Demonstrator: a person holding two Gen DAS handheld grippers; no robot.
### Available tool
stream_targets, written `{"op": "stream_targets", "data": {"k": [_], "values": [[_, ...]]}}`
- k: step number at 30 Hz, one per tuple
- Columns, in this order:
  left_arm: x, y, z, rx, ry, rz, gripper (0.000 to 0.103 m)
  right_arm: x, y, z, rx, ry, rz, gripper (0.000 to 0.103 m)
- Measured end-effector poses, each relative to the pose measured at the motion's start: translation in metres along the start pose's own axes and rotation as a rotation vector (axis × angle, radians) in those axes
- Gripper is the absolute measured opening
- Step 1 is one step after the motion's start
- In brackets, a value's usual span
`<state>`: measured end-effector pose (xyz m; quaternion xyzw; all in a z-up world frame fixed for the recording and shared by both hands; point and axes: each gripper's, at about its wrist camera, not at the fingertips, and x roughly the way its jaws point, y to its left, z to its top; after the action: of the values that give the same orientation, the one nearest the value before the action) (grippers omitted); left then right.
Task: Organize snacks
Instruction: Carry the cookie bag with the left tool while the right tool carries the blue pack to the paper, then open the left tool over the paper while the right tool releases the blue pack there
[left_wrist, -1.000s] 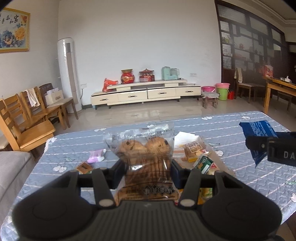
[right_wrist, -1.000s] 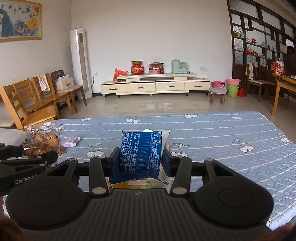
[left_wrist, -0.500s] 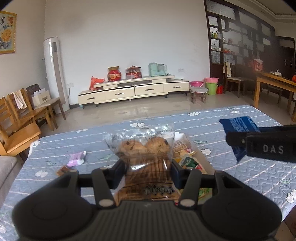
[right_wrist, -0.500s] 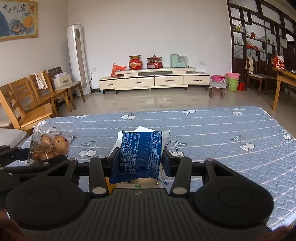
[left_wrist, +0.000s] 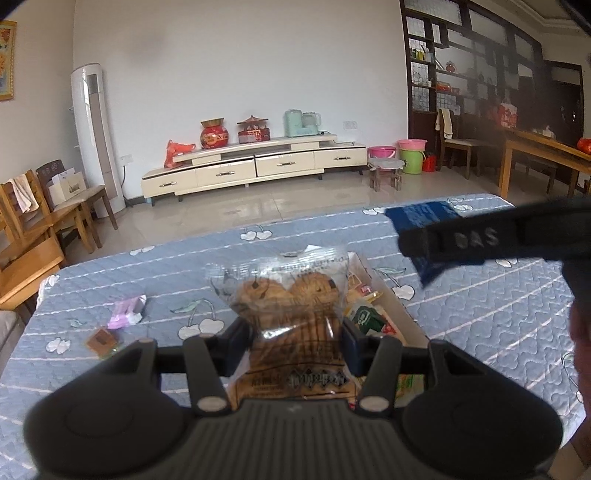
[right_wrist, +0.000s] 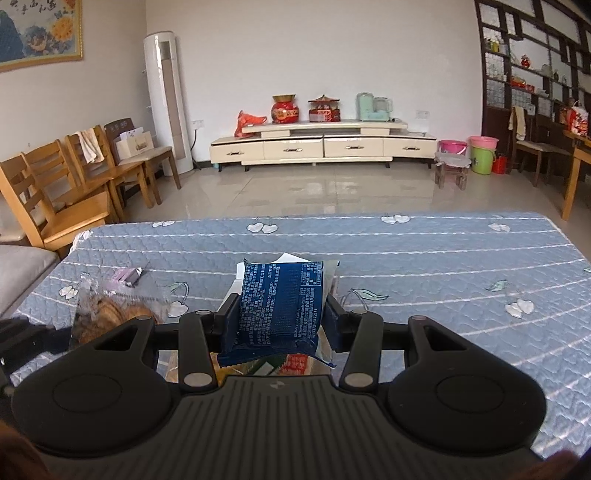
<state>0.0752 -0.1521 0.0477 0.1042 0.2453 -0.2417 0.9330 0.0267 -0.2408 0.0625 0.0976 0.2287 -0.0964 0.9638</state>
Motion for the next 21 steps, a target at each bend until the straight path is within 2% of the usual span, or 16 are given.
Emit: {"op": "stream_targets", "data": {"k": [13,19,21], "values": [[0.037,-0.011,0.003,0.013,0.047,-0.088,0.052,0.055,0.004,0.009,-0.008,0.107,0.049,0.057],[0.053,-0.016,0.003,-0.016,0.081,-0.176,0.052,0.073,0.003,0.01,-0.005,0.123,0.051,0.058],[0.058,-0.015,0.001,-0.048,0.104,-0.207,0.058,0.068,0.001,0.011,-0.006,0.115,0.046,0.066]]}}
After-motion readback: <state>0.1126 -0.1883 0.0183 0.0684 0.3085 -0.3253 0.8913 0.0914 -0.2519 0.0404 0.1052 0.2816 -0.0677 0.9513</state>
